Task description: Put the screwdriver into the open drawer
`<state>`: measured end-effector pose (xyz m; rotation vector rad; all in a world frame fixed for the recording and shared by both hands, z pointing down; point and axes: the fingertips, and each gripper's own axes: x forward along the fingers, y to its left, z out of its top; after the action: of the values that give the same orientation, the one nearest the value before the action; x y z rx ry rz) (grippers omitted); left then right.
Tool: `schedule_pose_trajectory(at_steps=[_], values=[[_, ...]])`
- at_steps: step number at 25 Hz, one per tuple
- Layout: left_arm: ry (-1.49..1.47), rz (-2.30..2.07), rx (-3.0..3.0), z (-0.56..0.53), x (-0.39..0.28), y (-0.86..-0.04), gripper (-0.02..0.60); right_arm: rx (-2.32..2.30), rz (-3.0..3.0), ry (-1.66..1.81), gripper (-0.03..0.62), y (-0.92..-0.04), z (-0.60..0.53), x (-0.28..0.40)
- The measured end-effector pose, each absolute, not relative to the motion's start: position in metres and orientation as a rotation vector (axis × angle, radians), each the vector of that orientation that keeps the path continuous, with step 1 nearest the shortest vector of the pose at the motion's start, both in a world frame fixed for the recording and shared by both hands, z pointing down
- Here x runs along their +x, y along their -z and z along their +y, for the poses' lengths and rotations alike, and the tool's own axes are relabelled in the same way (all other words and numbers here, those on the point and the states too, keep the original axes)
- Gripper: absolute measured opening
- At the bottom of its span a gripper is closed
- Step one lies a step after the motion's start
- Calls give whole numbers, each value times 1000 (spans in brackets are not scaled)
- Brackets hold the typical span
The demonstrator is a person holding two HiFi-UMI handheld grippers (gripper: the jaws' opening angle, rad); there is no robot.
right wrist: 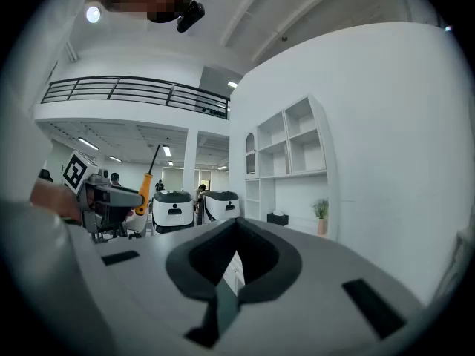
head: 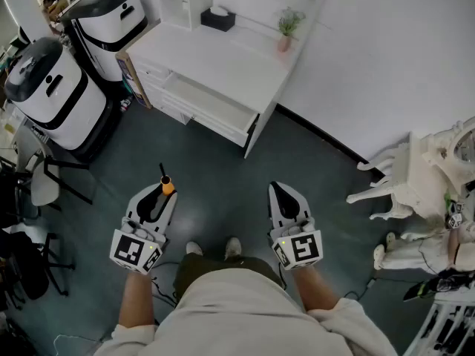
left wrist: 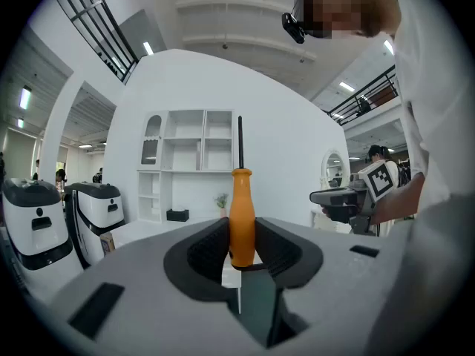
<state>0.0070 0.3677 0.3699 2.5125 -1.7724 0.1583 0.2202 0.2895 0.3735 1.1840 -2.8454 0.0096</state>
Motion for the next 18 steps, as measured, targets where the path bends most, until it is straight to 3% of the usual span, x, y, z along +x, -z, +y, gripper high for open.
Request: schedule_pose_trajectory(at_steps=[18], values=[[-165,-1793,2501,361,12,-367,110,1166,-2869,-39,3,-375,281,225]])
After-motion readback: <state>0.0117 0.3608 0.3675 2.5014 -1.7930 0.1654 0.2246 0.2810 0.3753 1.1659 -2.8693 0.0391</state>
